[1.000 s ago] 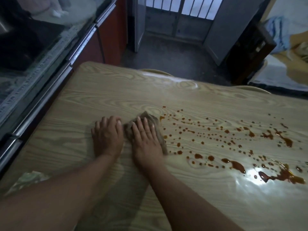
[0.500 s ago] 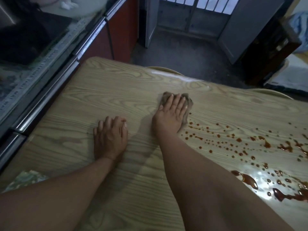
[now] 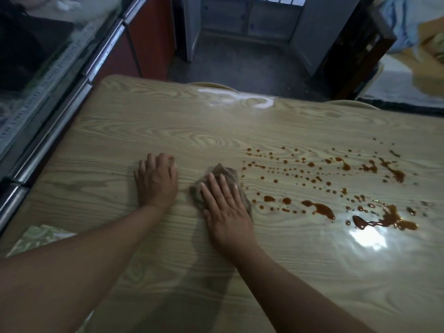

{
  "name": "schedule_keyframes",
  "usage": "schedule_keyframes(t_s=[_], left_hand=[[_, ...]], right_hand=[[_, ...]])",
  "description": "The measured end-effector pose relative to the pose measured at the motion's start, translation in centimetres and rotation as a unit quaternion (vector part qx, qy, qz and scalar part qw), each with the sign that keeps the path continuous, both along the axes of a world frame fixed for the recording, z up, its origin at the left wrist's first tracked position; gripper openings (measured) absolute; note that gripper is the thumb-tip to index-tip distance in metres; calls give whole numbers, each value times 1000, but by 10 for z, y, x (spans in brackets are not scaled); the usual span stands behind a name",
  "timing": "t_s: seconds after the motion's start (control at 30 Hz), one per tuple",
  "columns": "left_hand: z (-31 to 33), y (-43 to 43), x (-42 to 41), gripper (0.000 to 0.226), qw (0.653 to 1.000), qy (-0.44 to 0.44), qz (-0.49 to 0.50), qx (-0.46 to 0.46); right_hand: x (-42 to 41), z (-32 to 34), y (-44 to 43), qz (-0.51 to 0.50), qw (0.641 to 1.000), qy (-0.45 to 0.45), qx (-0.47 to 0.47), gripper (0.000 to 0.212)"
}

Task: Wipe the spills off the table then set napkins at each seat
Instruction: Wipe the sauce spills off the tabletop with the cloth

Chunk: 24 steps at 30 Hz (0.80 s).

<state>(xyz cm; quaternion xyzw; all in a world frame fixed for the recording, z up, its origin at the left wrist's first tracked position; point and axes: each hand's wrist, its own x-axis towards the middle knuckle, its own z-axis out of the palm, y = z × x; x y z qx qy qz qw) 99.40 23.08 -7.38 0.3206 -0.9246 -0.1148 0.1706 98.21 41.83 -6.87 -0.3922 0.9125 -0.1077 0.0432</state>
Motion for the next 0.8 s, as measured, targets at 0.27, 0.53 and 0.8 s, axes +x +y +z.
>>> schedule_keyframes(t_s=[0.27,0.53,0.8], left_hand=[[0,45,-35,36,996,49,16,68],[-4,51,-36,24,999,39,32,-10],[-6,52,-38,27,999,32,30,-26]], right_hand=[[-52,-1,6,56,998,29,20,57],[-153,1,-33,-38,999,-3,29,58],[-169,1,-49,-248,968,-28,21,62]])
